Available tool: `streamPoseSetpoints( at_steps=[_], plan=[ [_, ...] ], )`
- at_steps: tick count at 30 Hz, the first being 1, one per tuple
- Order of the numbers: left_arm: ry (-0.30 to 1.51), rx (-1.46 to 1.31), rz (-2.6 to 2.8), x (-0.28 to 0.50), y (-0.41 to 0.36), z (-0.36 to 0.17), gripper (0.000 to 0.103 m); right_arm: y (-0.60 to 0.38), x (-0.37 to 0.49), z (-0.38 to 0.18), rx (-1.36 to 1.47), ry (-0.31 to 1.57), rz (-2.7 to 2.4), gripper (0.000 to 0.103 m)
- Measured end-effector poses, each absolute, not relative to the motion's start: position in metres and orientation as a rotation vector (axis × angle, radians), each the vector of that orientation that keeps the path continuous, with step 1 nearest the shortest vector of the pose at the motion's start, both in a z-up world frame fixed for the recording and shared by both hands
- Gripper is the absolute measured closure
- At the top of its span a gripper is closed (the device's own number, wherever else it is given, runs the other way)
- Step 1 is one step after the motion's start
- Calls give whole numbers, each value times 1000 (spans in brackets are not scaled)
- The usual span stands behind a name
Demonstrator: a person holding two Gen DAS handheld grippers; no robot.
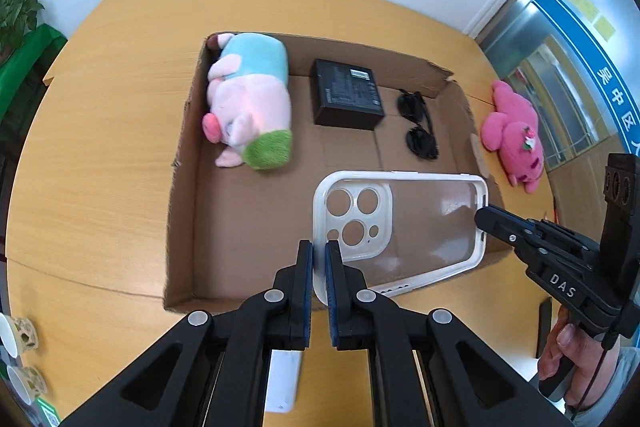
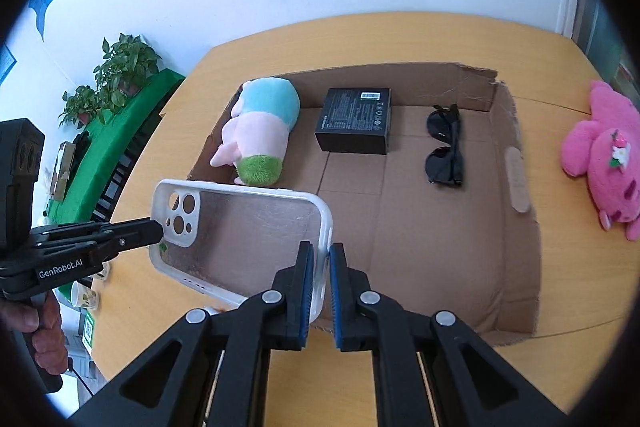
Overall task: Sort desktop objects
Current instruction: 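Lift the phone case with the right tool and lower it into the box, then open the right tool and move it toward the white power bank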
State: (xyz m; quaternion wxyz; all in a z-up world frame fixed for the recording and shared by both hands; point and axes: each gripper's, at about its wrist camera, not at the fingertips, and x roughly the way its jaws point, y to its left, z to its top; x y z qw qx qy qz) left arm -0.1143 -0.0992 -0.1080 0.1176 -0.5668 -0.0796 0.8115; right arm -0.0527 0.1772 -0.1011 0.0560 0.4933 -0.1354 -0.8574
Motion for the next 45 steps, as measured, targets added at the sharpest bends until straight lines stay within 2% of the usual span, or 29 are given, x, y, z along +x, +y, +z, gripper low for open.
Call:
streamPoseSetpoints(
  at_steps=[5,12,20,24,27,28,30,31,32,33,35,40,45],
  plan=[
    [-198,-1728,2350,-131,-104,-134,99,170,-77,-127,1568,-454,-2549,95],
    [-104,-1904,2273,-145,-103,-191,99,167,-96,-193,1740,-560,-2428,94],
    [-4,-2092,2234,-153,-116,-228,98,144,-121,-244,1899,-604,-2253,92],
    [23,-2180,2208,-151,-122,-246,93,130,-130,-261,1964,-604,-2190,92],
    [25,-2172,2217,-146,-123,-244,91,123,-133,-260,1957,-583,-2189,86],
    [28,-2164,2235,-145,-124,-240,88,121,-133,-258,1959,-574,-2188,83],
    [55,-2116,2309,-140,-126,-223,63,121,-131,-249,1936,-550,-2216,81],
    [58,-2091,2342,-137,-127,-214,55,123,-129,-242,1913,-550,-2238,72],
    [53,-2061,2377,-134,-129,-203,41,126,-127,-233,1894,-549,-2267,67],
    [35,-2017,2405,-129,-130,-191,39,130,-122,-220,1868,-538,-2313,61],
    [18,-1935,2458,-118,-129,-166,38,135,-113,-199,1827,-500,-2385,60],
    [-16,-1719,2581,-84,-120,-111,31,145,-88,-151,1707,-466,-2523,44],
    [-90,-1607,2591,-65,-126,-83,21,144,-64,-112,1592,-426,-2614,37]
  ],
)
